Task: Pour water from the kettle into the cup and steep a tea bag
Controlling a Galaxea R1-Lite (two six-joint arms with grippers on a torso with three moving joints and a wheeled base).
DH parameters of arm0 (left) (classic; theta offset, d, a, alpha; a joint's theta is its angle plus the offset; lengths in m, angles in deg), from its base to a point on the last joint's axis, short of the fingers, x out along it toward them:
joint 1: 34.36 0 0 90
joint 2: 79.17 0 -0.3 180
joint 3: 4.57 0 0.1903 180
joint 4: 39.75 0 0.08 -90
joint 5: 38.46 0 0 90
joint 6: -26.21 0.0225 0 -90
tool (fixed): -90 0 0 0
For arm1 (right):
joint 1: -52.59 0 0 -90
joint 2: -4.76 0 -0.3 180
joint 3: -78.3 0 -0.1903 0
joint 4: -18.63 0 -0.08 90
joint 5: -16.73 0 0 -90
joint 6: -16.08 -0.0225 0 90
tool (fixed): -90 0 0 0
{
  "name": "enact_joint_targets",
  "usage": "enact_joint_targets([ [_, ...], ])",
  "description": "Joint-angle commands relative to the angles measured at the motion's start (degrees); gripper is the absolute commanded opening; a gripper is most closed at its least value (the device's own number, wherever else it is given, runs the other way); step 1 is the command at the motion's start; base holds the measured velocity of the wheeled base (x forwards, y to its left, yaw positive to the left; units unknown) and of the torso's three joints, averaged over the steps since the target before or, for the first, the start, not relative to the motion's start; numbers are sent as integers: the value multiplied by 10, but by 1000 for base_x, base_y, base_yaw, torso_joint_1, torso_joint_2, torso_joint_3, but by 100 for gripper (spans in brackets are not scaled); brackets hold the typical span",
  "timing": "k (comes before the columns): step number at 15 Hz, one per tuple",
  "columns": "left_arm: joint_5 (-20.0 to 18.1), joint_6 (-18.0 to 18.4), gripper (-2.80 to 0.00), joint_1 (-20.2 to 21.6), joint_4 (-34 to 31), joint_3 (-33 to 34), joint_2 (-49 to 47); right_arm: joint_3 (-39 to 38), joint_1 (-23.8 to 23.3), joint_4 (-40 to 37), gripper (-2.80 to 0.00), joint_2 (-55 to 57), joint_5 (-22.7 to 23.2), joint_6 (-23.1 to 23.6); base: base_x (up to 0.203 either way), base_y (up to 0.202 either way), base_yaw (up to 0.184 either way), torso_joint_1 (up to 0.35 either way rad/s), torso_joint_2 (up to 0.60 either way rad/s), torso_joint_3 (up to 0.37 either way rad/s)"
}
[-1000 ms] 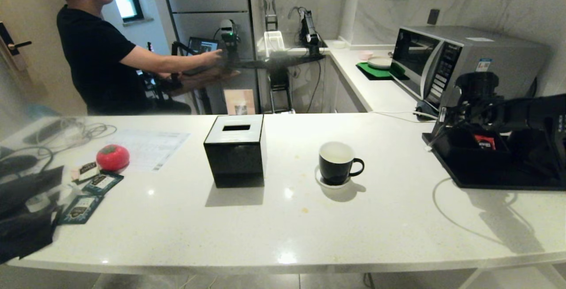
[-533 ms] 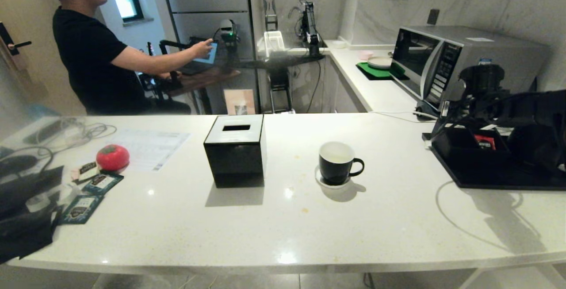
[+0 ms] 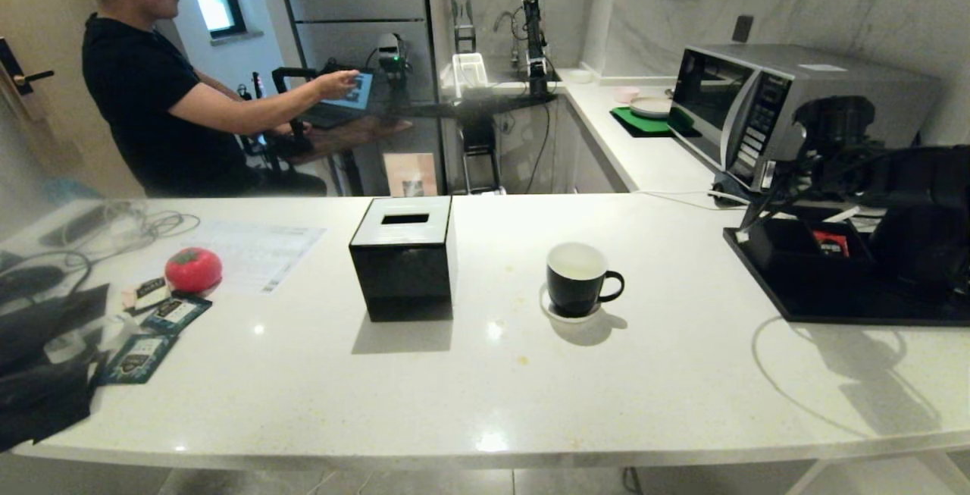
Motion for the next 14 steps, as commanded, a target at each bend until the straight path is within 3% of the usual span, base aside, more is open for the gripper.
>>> enact_joint_targets([
  [1, 0, 0, -280, 0, 0, 0, 0, -7, 2, 0, -280, -12, -2, 0, 0, 0, 0, 0, 0, 0],
  [4, 0, 0, -280, 0, 0, 0, 0, -9, 12, -3, -280, -16, -32, -6, 0, 0, 0, 0, 0, 0],
  [14, 0, 0, -280, 0, 0, 0, 0, -52, 31, 2, -280, -86, -32, -22, 0, 0, 0, 0, 0, 0],
])
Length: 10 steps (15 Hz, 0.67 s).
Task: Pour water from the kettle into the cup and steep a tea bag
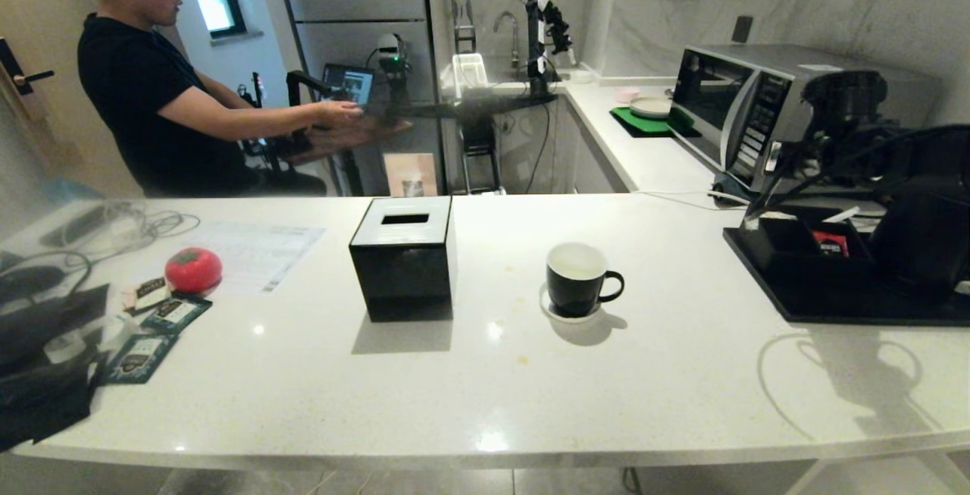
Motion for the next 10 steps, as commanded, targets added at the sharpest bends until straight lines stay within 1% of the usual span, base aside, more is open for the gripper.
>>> enact_joint_targets([
  [1, 0, 0, -280, 0, 0, 0, 0, -11, 4, 2, -280, -28, -2, 0, 0, 0, 0, 0, 0, 0],
  [6, 0, 0, -280, 0, 0, 0, 0, -21, 27, 2, -280, -70, -2, 0, 0, 0, 0, 0, 0, 0],
  [8, 0, 0, -280, 0, 0, 0, 0, -39, 36, 4, -280, -90, -3, 1, 0, 0, 0, 0, 0, 0],
  [10, 0, 0, -280, 0, 0, 0, 0, -75, 47, 31, -280, -110, -3, 2, 0, 0, 0, 0, 0, 0],
])
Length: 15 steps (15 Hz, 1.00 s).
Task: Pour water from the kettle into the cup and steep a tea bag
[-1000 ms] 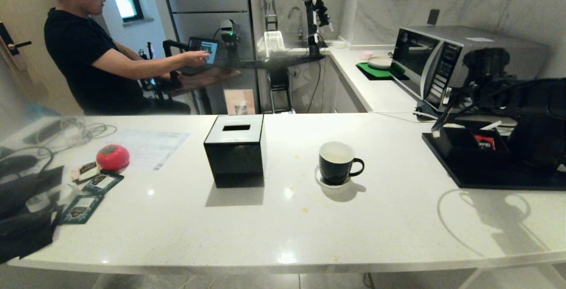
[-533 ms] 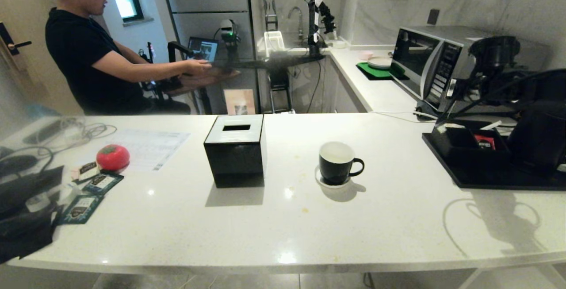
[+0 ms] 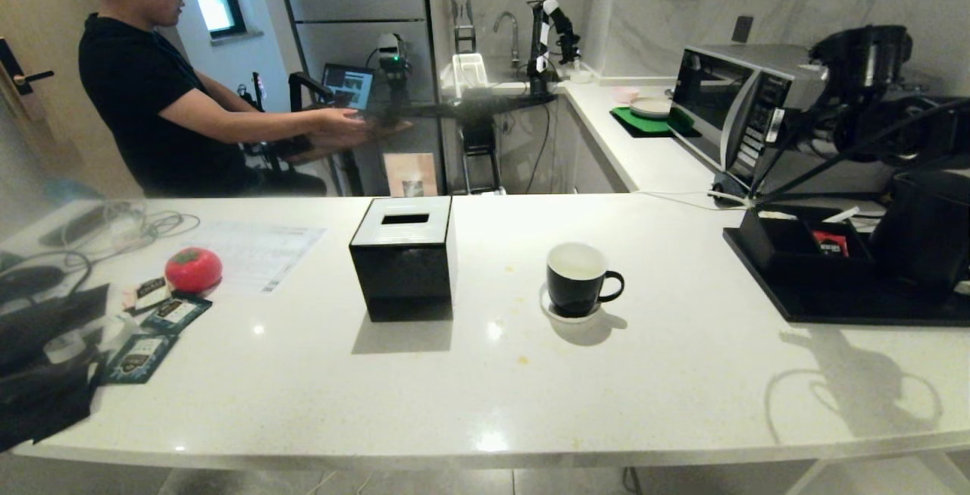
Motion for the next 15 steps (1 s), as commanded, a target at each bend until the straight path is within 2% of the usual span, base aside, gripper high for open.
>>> enact_joint_targets([
  [1, 0, 0, -280, 0, 0, 0, 0, -39, 11, 31, -280, -33, -2, 3, 0, 0, 0, 0, 0, 0],
  [4, 0, 0, -280, 0, 0, 0, 0, -85, 34, 63, -280, -73, -1, 17, 0, 0, 0, 0, 0, 0],
  [11, 0, 0, -280, 0, 0, 0, 0, -95, 89, 63, -280, -112, -3, 21, 0, 0, 0, 0, 0, 0],
  [15, 0, 0, -280, 0, 0, 0, 0, -142, 114, 66, -280, -158, -7, 21, 0, 0, 0, 0, 0, 0],
])
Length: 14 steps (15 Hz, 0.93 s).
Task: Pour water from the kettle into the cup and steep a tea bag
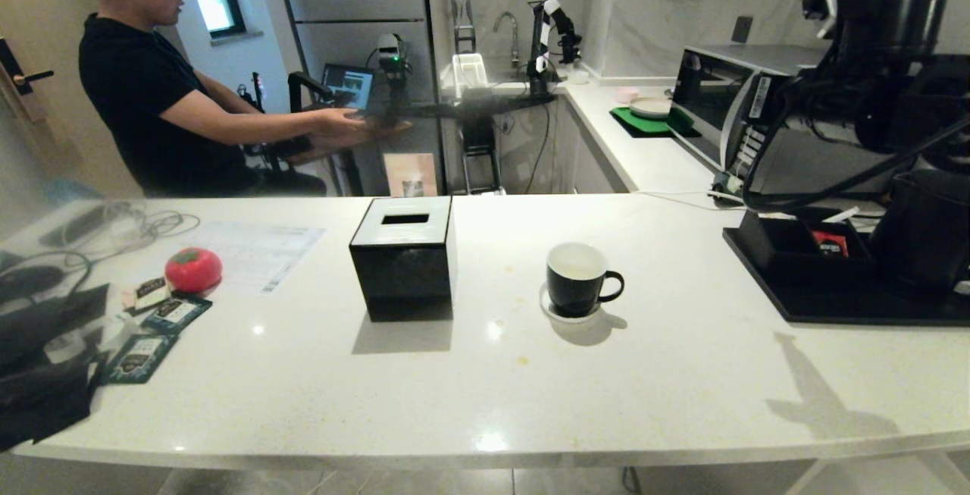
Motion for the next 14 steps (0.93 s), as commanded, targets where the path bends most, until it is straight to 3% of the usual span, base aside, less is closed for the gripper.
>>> enact_joint_targets([
  [1, 0, 0, -280, 0, 0, 0, 0, -28, 12, 2, -280, -33, -3, 0, 0, 0, 0, 0, 0, 0],
  [6, 0, 0, -280, 0, 0, 0, 0, -80, 47, 21, -280, -71, -4, 8, 0, 0, 0, 0, 0, 0],
  [14, 0, 1, -280, 0, 0, 0, 0, -83, 98, 37, -280, -79, 2, 31, 0, 0, 0, 0, 0, 0],
])
